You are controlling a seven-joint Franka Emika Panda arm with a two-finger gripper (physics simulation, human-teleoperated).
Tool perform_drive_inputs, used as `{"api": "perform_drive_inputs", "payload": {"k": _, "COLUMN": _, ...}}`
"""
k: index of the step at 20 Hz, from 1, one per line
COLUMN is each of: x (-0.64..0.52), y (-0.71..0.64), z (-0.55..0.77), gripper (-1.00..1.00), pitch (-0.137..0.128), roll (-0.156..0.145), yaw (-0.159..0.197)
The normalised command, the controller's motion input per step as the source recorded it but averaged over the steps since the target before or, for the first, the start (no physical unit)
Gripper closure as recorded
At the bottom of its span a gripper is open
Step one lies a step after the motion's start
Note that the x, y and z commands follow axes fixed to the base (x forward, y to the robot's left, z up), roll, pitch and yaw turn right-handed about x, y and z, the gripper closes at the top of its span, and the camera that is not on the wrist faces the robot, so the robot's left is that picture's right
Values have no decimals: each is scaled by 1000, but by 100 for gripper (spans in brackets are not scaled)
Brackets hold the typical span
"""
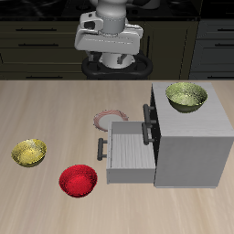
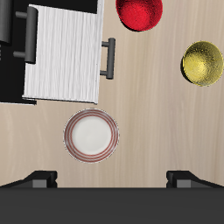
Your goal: Close the bottom drawer of the white cabinet
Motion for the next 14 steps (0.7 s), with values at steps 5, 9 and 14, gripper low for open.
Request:
{"api": "perform_drive_inputs", "payload": {"k": 5, "x": 385, "y": -353, "z": 220, "gripper": -100, "pitch": -25, "roll": 1, "yaw": 8}}
{"api": "perform_drive_inputs", "payload": {"k": 9, "x": 363, "y": -347, "z": 142, "gripper": -100, "pitch": 4, "roll": -64, "yaw": -7}}
{"api": "perform_drive_inputs", "payload": {"k": 14, "x": 324, "y": -299, "z": 150, "gripper": -100, "pitch": -26, "roll": -59, "yaw": 21}}
